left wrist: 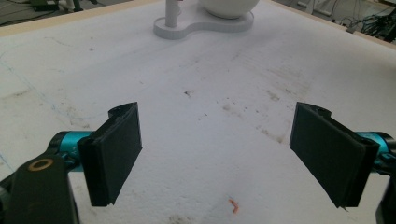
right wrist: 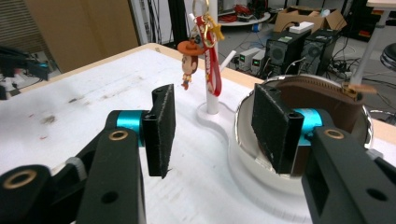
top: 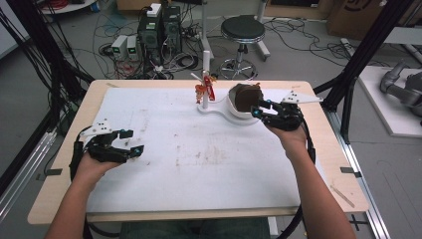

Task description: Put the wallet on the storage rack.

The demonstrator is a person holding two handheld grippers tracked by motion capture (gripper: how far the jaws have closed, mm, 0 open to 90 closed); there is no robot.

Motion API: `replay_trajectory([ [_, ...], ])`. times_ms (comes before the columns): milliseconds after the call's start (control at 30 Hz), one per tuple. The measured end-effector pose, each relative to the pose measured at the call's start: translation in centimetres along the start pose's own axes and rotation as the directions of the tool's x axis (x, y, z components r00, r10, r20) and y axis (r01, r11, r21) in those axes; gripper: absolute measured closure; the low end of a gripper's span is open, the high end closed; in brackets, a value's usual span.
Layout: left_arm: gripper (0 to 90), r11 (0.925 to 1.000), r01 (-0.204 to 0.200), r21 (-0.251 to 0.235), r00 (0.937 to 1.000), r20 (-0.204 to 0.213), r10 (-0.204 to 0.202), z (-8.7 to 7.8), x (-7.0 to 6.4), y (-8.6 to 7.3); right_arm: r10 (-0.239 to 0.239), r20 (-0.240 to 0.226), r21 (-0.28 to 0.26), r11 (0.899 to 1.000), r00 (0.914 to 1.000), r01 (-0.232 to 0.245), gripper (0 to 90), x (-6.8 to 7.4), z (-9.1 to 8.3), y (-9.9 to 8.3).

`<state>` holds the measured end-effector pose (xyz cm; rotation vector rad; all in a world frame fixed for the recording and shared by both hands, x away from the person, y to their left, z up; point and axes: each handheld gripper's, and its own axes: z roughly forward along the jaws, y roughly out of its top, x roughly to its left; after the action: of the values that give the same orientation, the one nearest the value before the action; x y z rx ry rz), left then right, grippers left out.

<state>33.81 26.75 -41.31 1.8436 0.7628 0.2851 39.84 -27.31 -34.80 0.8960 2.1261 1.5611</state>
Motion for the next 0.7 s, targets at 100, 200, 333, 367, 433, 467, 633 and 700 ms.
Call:
replay_trajectory([
  [100,16.7,1.0,-0.003,-0.009,1.0,-0.007,0.003,0.5,0.1,0.3,0.007,0.003,0.0,1.0,1.0,-0.007,47.4,0.3,-0.9,-0.9],
  [200,16.7,0.9998,-0.006,-0.02,0.9999,-0.013,0.006,0.9,0.1,0.5,0.023,0.008,0.001,1.0,0.9997,-0.023,45.6,0.4,-1.7,-2.1],
  [333,16.7,0.9996,-0.011,-0.026,0.9999,-0.012,0.01,1.5,0.0,0.7,0.041,0.026,0.002,0.999,0.9988,-0.042,43.3,0.5,-2.8,-3.6],
  [367,16.7,0.9996,-0.013,-0.026,0.9999,-0.01,0.013,1.5,0.0,0.7,0.044,0.029,0.005,0.999,0.9986,-0.044,42.5,0.5,-3.0,-3.9],
  [433,16.7,0.9997,-0.017,-0.018,0.9999,0.0,0.017,1.7,0.0,0.7,0.045,0.043,0.012,0.999,0.9981,-0.045,41.0,0.8,-3.3,-4.6],
  [467,16.7,0.9997,-0.021,-0.014,0.9998,0.003,0.021,1.7,0.0,0.7,0.042,0.037,0.015,0.999,0.9984,-0.043,41.0,1.0,-3.4,-5.0],
  [633,16.7,0.9994,-0.022,-0.025,0.9998,0.0,0.022,1.6,0.0,0.7,0.045,0.038,0.01,0.999,0.9983,-0.045,37.9,1.3,-3.8,-5.7],
  [700,16.7,0.9993,-0.024,-0.027,0.9997,0.0,0.024,1.5,0.0,0.7,0.051,0.038,0.01,0.999,0.998,-0.051,35.9,1.3,-4.0,-6.0],
])
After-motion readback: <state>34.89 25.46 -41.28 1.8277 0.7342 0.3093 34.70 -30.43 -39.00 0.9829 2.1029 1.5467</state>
